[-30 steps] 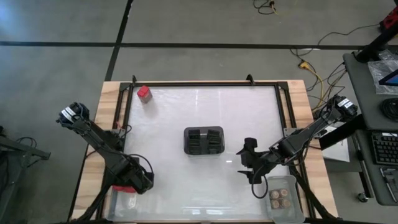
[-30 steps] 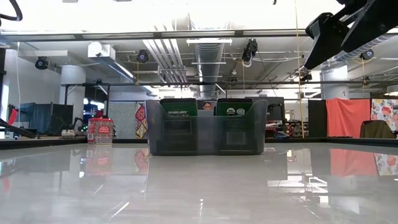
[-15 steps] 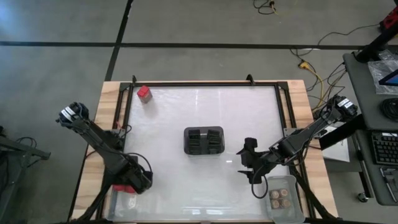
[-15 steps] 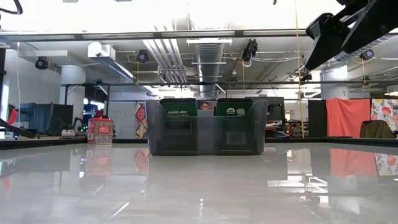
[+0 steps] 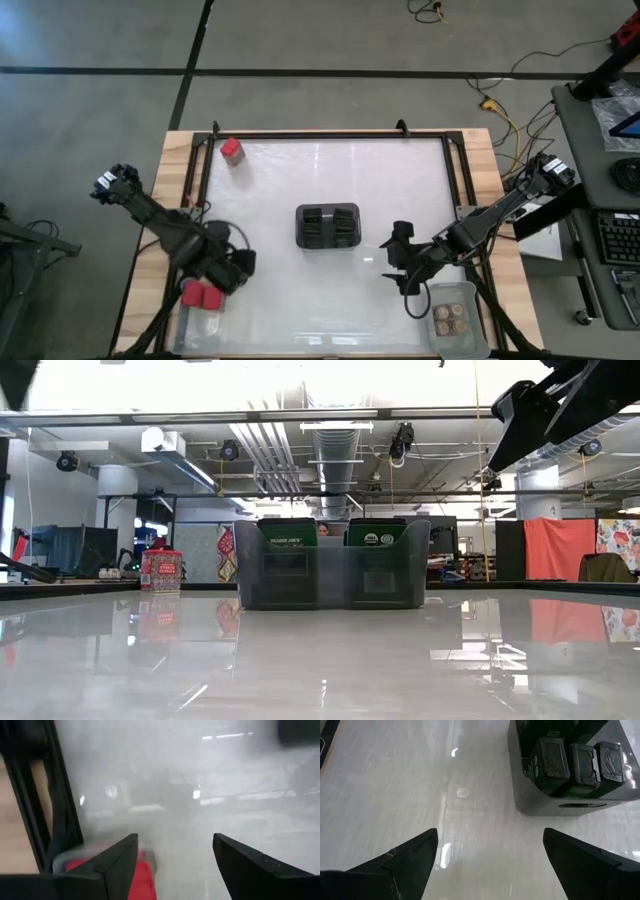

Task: Sort spices by type
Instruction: Put the red seasoning can into the transparent bin

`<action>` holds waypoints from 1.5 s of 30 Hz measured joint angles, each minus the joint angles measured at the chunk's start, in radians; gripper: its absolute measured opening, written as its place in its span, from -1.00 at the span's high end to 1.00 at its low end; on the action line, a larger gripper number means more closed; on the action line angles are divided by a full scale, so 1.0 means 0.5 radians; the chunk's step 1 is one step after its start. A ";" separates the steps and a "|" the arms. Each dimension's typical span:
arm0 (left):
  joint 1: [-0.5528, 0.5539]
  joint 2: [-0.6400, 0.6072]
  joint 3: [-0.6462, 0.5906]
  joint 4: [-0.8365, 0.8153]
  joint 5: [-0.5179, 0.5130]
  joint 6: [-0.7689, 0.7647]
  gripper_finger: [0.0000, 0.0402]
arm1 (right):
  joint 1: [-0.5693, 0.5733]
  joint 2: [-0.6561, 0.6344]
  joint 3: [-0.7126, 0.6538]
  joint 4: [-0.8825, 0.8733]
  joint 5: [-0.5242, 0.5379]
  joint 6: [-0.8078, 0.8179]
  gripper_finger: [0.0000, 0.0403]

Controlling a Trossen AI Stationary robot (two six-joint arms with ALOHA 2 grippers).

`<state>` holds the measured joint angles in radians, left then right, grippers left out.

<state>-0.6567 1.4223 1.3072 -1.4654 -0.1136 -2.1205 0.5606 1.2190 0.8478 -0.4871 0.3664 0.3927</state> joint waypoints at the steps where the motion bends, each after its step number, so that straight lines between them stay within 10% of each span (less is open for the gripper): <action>1: 0.059 0.000 -0.008 -0.005 -0.015 0.103 -0.20 | 0.000 0.000 0.000 0.005 0.000 0.001 -0.75; 28: 2.936 -0.012 -0.096 0.338 -0.159 3.340 -0.62 | 0.006 -0.004 0.000 -0.465 0.362 0.785 -0.77; 45: 3.433 0.699 0.257 0.372 -0.119 4.044 -0.64 | -0.292 -0.004 0.018 -0.464 0.373 0.780 -0.78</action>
<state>1.0598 1.7718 1.4355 -1.2796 -0.1734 -0.0985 0.4144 1.2171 0.8566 -0.7191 0.5531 0.7826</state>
